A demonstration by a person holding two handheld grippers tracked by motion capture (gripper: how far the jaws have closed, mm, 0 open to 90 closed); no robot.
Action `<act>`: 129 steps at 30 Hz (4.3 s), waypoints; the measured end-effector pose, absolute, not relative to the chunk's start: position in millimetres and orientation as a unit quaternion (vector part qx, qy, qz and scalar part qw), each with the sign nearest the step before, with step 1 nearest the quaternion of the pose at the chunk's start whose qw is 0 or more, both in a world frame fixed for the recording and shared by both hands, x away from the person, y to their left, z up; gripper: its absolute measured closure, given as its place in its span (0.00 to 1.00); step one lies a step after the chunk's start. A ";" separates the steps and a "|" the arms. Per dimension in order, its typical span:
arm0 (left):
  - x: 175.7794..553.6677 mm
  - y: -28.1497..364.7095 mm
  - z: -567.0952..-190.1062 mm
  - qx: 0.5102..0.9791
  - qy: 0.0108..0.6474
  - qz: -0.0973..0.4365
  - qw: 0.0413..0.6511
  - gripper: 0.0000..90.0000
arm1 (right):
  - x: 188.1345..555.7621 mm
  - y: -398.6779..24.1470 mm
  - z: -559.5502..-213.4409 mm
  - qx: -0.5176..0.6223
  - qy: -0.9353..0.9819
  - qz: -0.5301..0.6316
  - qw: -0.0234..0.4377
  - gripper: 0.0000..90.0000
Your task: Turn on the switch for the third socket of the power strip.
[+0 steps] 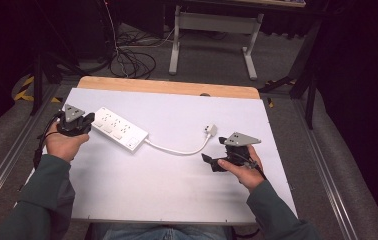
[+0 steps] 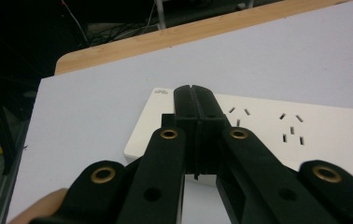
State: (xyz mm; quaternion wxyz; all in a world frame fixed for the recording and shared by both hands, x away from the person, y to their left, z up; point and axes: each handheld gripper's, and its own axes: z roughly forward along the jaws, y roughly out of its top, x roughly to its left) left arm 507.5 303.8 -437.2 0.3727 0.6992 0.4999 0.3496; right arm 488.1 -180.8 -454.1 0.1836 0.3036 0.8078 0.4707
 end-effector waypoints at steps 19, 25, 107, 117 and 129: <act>523.3 301.7 -446.9 0.720 0.503 0.335 0.341 1.00 | 487.7 -181.2 -453.7 0.304 0.807 0.472 0.184 0.11; 529.2 301.2 -452.1 0.726 0.508 0.325 0.332 1.00 | 487.5 -181.2 -453.5 0.304 0.806 0.473 0.184 0.11; 496.3 314.5 -433.7 0.663 0.529 0.320 0.422 1.00 | 486.4 -181.7 -451.3 0.305 0.804 0.476 0.187 0.11; 472.8 315.8 -427.4 0.656 0.521 0.322 0.442 1.00 | 486.7 -180.5 -450.9 0.304 0.804 0.475 0.188 0.11; 455.0 320.0 -420.2 0.636 0.520 0.328 0.467 1.00 | 487.6 -179.4 -451.1 0.306 0.805 0.473 0.189 0.11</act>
